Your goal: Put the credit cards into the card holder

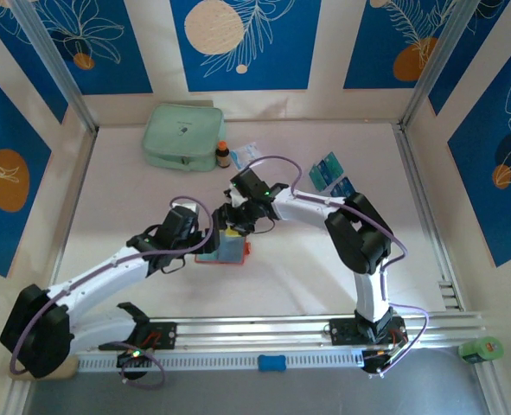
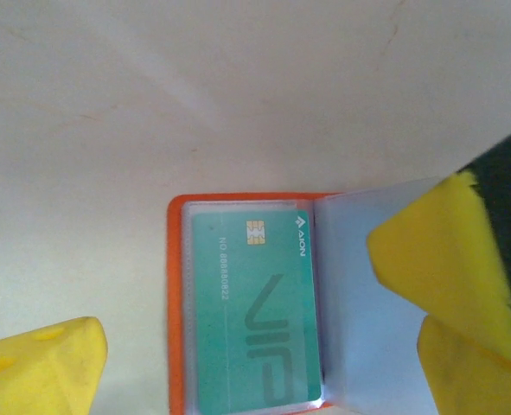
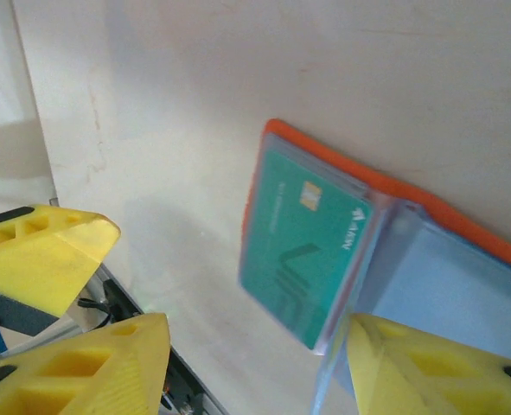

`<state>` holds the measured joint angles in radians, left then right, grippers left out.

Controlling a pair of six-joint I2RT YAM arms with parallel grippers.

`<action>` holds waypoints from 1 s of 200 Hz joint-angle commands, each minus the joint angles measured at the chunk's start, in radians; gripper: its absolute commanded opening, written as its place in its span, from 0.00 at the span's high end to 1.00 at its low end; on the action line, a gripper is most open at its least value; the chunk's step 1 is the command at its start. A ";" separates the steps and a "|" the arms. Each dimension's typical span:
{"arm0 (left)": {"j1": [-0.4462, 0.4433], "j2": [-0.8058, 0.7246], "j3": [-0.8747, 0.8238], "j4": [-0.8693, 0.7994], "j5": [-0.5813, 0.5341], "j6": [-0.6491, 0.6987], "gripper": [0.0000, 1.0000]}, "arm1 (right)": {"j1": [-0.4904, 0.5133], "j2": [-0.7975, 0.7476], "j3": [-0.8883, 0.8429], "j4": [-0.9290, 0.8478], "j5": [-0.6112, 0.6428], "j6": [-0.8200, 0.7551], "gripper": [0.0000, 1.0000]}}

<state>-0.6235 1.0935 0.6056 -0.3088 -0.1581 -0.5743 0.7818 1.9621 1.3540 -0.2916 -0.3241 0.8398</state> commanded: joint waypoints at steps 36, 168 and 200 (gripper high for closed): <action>0.019 -0.088 0.019 -0.043 -0.073 -0.025 0.06 | 0.036 0.099 0.094 0.010 -0.044 0.052 0.42; 0.024 -0.056 -0.022 -0.017 -0.083 -0.036 0.01 | 0.011 0.143 0.120 0.074 -0.072 0.096 0.43; 0.024 -0.020 -0.033 0.013 -0.077 -0.041 0.00 | -0.014 0.075 0.078 0.075 -0.061 0.092 0.43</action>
<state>-0.6098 1.0500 0.5900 -0.3283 -0.2195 -0.6006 0.7883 2.1258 1.4616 -0.2169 -0.3698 0.9257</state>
